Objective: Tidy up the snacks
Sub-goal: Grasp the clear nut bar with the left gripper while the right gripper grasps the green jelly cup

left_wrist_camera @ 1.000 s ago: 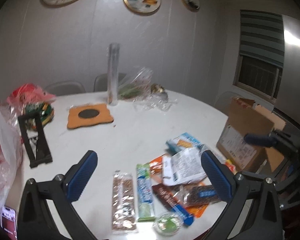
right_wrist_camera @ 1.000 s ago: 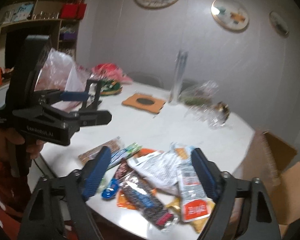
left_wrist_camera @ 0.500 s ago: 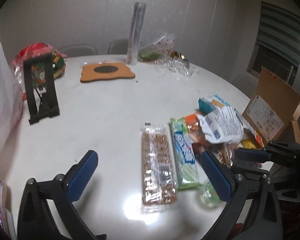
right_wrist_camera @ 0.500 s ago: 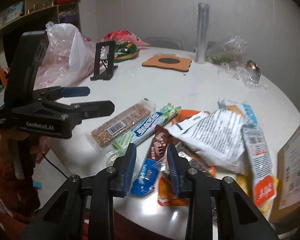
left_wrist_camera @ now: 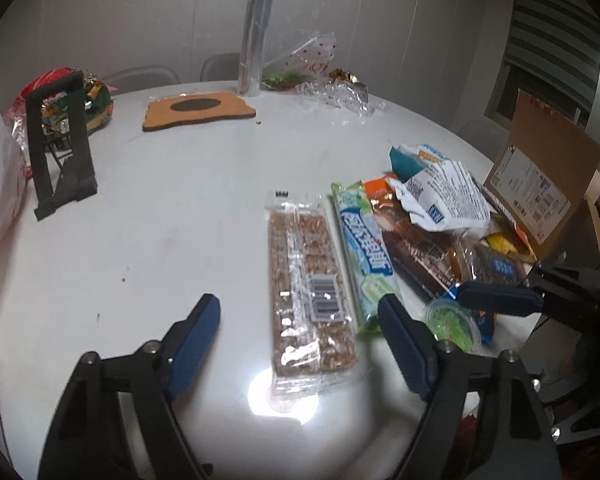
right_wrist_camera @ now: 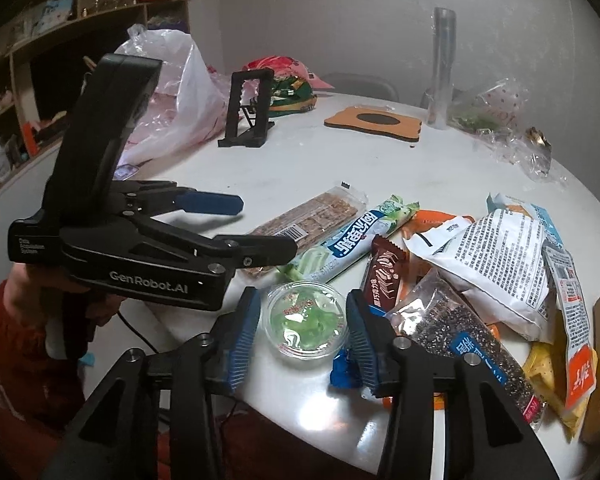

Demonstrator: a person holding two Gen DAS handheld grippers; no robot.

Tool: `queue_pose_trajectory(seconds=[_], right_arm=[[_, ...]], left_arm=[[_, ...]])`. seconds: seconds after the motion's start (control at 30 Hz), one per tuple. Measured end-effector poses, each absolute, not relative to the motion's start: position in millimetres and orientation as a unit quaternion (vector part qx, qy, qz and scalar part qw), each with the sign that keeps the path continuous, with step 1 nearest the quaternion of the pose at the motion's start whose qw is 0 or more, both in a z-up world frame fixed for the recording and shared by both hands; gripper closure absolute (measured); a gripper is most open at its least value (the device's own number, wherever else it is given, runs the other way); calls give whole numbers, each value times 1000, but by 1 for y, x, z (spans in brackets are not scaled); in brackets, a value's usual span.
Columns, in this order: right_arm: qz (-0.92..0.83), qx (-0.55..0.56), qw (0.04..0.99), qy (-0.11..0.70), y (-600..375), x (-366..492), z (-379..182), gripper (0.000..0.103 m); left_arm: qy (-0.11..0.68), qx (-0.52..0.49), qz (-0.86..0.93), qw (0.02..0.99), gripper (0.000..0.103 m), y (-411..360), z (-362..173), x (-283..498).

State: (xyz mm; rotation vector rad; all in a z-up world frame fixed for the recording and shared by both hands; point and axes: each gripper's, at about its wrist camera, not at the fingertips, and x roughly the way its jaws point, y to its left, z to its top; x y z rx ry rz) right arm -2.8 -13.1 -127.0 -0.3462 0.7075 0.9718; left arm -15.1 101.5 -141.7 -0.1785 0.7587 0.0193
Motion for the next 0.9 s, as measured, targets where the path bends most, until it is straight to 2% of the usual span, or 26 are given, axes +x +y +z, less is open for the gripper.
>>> queue_pose_trajectory(seconds=[0.1,0.4,0.53,0.9], right_arm=[[451,-171,814,323,-12,-5,-129,58],[449,-181,816,315,-9,-6,-139,54],[442,-186,819,313,-6,-6,-139,59],[441,-180,822,312,-10,-7,-135,60]], left_arm=[[373,-78,14,924,31,101,-143,-16],[380,-63,-13,923,62,94,-139,-15],[383,-65,-18,921,63,96,-140,-15],[390,-51,4,919,63,108,-138,-23]])
